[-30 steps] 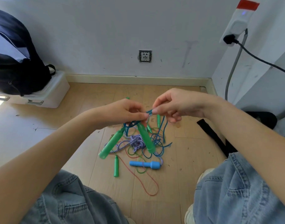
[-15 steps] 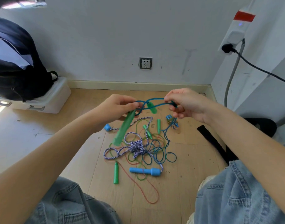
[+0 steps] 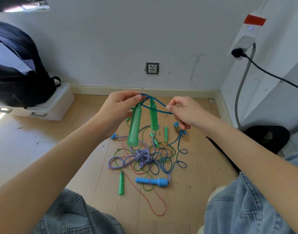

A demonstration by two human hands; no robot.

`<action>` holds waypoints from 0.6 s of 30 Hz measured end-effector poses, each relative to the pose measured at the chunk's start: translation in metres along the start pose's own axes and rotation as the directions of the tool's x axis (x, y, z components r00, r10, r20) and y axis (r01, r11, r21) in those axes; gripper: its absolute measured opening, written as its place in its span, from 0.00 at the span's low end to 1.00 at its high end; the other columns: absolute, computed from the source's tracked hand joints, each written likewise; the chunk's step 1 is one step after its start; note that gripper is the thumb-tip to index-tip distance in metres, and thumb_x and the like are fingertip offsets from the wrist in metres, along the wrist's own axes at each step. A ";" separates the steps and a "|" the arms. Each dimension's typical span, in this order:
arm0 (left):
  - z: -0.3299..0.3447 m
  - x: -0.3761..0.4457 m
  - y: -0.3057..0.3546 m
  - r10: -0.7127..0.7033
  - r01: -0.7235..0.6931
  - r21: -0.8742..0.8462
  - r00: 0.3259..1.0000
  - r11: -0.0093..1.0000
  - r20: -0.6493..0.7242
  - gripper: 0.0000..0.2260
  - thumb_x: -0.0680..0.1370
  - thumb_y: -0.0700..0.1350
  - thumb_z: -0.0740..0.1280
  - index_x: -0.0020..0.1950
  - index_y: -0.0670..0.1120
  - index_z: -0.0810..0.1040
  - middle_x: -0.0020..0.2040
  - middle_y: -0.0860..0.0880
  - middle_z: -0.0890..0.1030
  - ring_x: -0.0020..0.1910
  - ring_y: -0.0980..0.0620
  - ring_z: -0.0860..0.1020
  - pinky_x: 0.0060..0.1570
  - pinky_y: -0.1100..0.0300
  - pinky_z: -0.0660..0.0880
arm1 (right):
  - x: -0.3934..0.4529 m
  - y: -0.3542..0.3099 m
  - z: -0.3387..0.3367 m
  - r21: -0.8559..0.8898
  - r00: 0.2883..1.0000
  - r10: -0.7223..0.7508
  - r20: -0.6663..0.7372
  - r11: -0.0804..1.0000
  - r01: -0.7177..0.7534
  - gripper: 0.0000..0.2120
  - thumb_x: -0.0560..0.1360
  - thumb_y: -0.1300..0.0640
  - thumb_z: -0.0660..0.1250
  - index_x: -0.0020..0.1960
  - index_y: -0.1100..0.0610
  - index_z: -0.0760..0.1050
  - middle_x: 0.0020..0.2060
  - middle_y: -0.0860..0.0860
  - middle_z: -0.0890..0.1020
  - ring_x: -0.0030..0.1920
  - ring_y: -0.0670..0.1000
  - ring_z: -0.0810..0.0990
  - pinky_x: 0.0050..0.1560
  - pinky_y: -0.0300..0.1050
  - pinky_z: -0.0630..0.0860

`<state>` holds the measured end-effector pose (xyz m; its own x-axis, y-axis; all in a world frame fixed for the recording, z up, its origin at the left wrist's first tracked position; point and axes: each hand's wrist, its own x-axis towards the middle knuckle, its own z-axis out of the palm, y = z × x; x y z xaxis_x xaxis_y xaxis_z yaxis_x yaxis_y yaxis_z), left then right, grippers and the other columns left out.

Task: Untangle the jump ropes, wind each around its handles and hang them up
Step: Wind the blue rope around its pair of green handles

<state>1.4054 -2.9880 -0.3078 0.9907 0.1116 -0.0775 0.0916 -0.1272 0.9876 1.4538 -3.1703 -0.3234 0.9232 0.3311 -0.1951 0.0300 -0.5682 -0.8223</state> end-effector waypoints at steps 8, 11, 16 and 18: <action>0.004 -0.002 0.006 0.100 -0.103 -0.125 0.994 0.987 -0.032 0.08 0.77 0.36 0.63 0.45 0.46 0.81 0.37 0.54 0.83 0.39 0.59 0.79 0.48 0.61 0.79 | 0.002 -0.002 0.000 -0.074 0.999 0.016 -0.048 0.997 -0.019 0.08 0.79 0.55 0.58 0.42 0.55 0.71 0.26 0.51 0.70 0.18 0.48 0.68 0.18 0.35 0.61; 0.004 -0.002 0.011 0.121 -0.124 -0.221 0.992 0.967 -0.024 0.08 0.77 0.35 0.62 0.44 0.43 0.80 0.38 0.52 0.83 0.41 0.57 0.80 0.47 0.61 0.79 | 0.003 0.000 -0.001 -0.089 0.998 0.024 -0.050 0.996 -0.029 0.08 0.79 0.56 0.57 0.44 0.57 0.72 0.24 0.50 0.71 0.17 0.47 0.68 0.17 0.33 0.60; -0.007 0.000 0.012 -0.084 0.202 -0.571 0.971 0.796 0.226 0.09 0.74 0.38 0.54 0.37 0.44 0.71 0.40 0.48 0.76 0.49 0.48 0.78 0.61 0.50 0.71 | 0.007 0.011 0.001 -0.249 0.995 0.020 -0.101 0.967 -0.045 0.09 0.79 0.56 0.57 0.42 0.57 0.71 0.24 0.49 0.72 0.13 0.44 0.68 0.19 0.34 0.64; -0.016 0.003 0.012 -0.091 0.213 -0.614 0.970 0.760 0.224 0.12 0.73 0.41 0.51 0.34 0.44 0.72 0.39 0.48 0.75 0.49 0.47 0.76 0.64 0.49 0.68 | 0.010 0.014 -0.003 -0.264 0.984 -0.001 -0.180 0.963 -0.047 0.09 0.79 0.56 0.56 0.43 0.58 0.71 0.25 0.49 0.73 0.13 0.43 0.68 0.22 0.37 0.65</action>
<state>1.4082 -2.9731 -0.2943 0.9756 -0.1005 -0.1953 0.2186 0.5320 0.8180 1.4648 -3.1770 -0.3359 0.9772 0.1903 -0.0945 0.0864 -0.7621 -0.6416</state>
